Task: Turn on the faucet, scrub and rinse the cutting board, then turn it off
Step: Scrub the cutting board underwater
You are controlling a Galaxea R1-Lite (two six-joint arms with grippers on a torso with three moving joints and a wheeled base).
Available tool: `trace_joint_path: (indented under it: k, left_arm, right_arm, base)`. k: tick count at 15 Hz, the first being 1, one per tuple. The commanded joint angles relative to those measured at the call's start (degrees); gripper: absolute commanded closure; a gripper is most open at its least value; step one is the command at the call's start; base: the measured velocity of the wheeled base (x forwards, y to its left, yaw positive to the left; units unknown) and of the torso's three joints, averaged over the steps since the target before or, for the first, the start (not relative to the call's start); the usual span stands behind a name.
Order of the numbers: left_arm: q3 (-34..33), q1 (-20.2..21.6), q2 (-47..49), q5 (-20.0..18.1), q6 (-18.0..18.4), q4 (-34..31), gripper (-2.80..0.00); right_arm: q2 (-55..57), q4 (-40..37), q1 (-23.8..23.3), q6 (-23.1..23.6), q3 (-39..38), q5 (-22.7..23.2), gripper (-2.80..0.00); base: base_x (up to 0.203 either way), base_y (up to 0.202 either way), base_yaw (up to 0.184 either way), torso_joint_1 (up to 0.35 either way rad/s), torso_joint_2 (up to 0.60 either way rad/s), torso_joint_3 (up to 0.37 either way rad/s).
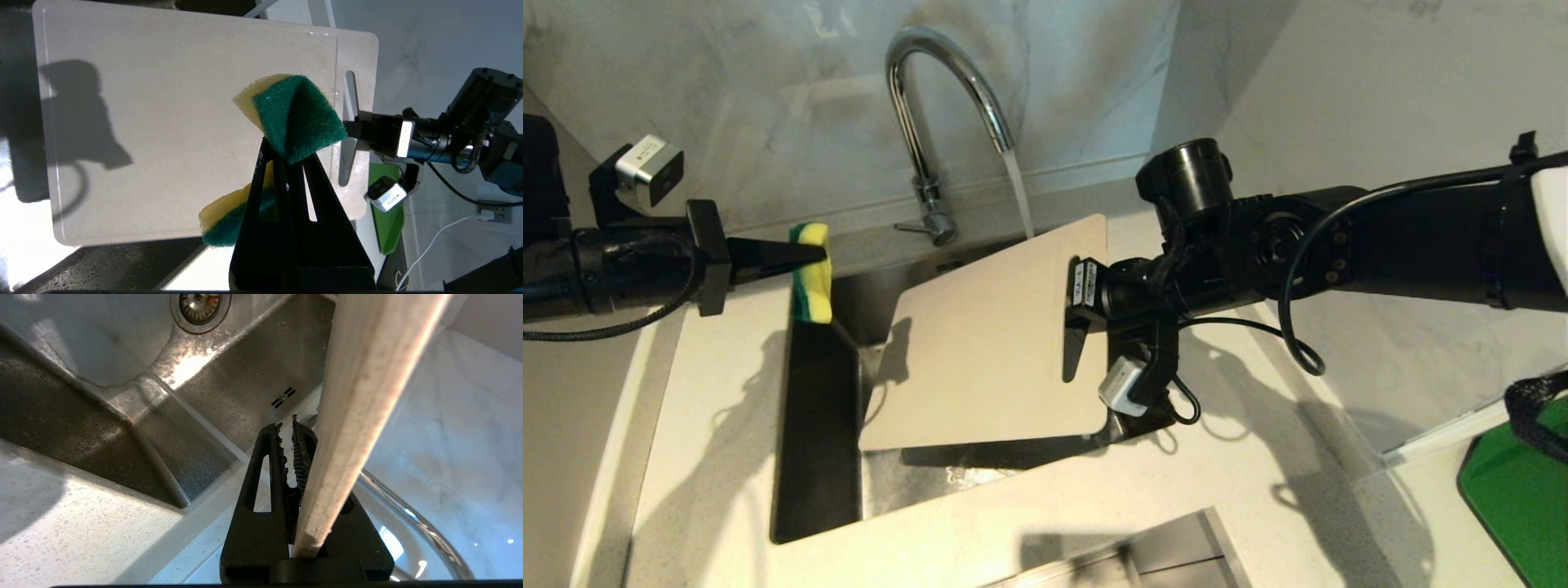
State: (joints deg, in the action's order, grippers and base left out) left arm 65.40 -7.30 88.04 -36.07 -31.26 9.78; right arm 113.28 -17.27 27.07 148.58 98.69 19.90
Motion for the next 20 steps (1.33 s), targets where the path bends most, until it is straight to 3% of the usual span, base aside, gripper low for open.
trace_joint_path:
  k: [1, 12, 20]
  left_arm:
    - [0.0, 0.0, 0.1, -0.2, -0.2, 0.1, 0.0]
    - [0.2, -0.3, 0.5, -0.3, -0.2, 0.1, 0.0]
    - [0.2, -0.9, 1.3, -0.3, -0.2, 0.1, 0.0]
  right_arm:
    - [2.3, -0.1, -0.1, 0.8, 1.1, 0.5, 0.0]
    - [9.7, -5.0, -1.3, 0.8, 13.7, 1.3, 0.0]
    - [11.5, -4.5, -3.0, 0.8, 14.3, 2.2, 0.0]
  base:
    - [0.0, 0.0, 0.0, 0.0, 0.0, 0.0]
    - [0.0, 0.0, 0.0, 0.0, 0.0, 0.0]
    - [0.0, 0.0, 0.0, 0.0, 0.0, 0.0]
